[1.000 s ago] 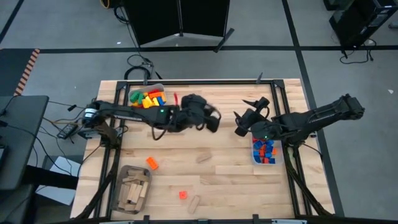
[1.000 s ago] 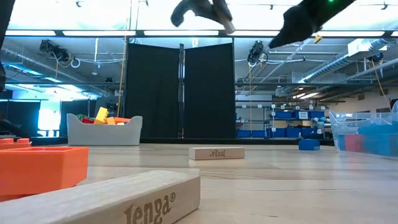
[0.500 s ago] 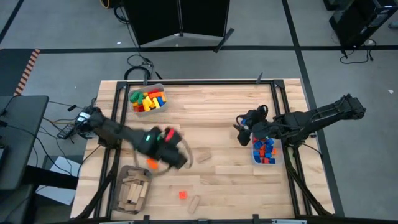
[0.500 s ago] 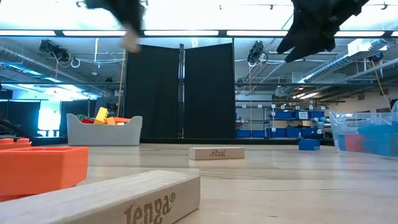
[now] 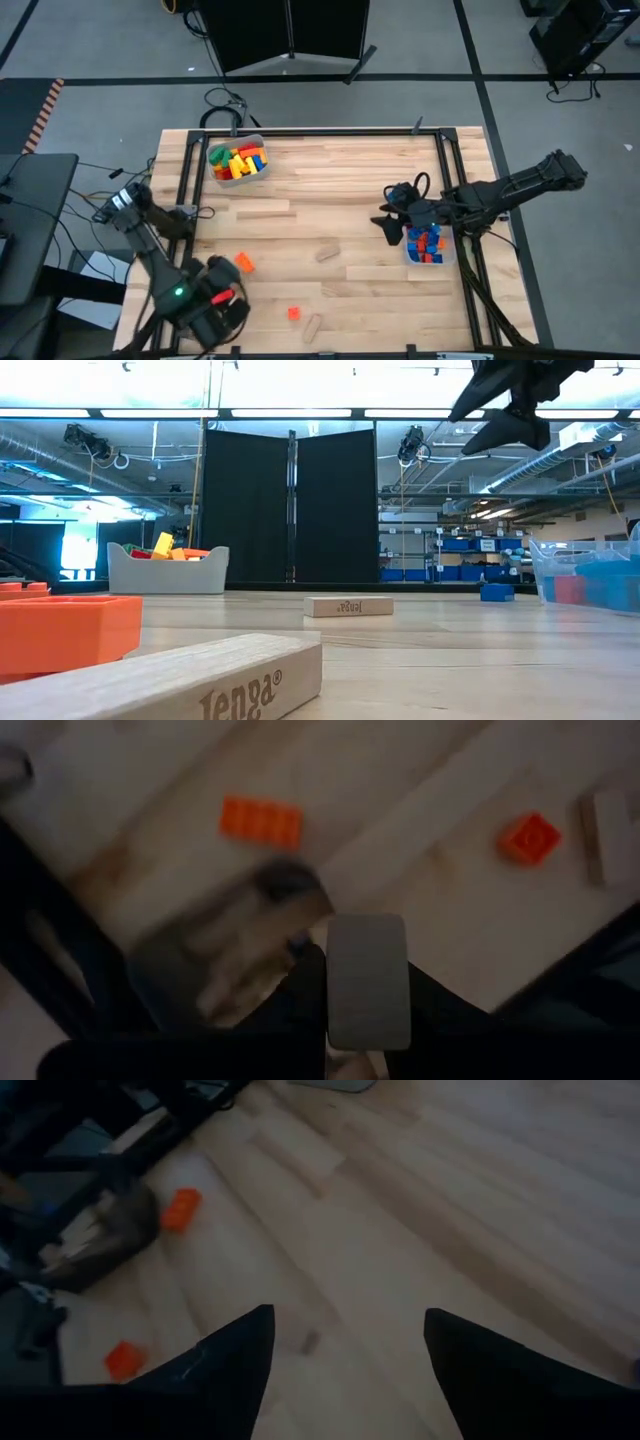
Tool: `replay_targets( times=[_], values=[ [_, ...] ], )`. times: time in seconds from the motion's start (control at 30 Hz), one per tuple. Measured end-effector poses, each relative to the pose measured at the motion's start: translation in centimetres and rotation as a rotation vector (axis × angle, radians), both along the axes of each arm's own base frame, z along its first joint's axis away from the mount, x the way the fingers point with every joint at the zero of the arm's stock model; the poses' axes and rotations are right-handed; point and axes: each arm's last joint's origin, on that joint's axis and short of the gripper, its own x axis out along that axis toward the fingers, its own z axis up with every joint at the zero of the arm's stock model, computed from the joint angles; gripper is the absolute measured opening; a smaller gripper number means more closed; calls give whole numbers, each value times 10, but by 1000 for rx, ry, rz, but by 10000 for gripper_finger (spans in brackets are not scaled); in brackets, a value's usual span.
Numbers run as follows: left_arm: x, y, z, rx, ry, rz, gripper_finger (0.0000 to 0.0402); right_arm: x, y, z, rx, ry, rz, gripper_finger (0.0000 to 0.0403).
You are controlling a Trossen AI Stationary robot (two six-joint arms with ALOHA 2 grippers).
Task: Sort blocks by size
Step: Put the brown block into the black bin
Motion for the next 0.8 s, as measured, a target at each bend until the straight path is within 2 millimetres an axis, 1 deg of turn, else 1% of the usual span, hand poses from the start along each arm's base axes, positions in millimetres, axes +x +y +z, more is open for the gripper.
replay_targets(
  times=[0.1,0.2,0.3,0.37,0.43,0.53,0.6,0.67,0.8],
  values=[
    [-13,-9,-7,-33,32,66,62,0,6,1,24,-21,11,272],
    [-25,-18,-21,-81,99,99,62,-2,11,1,42,-23,21,272],
    [-35,-24,-37,-172,68,104,62,-3,15,1,56,-25,31,270],
    [-42,-24,-48,-227,41,126,62,-4,18,1,63,-26,40,269],
    [-51,-20,-59,-255,31,168,62,-5,21,1,78,-29,42,270],
    [-59,-14,-68,-310,18,210,63,-6,25,1,93,-31,51,270],
    [-63,-9,-74,-328,48,223,72,-7,27,1,95,-31,61,268],
    [-65,-7,-79,-337,84,224,91,-8,29,1,98,-31,69,267],
    [-67,-7,-79,-333,112,227,134,-8,31,1,104,-32,73,268]
  ],
)
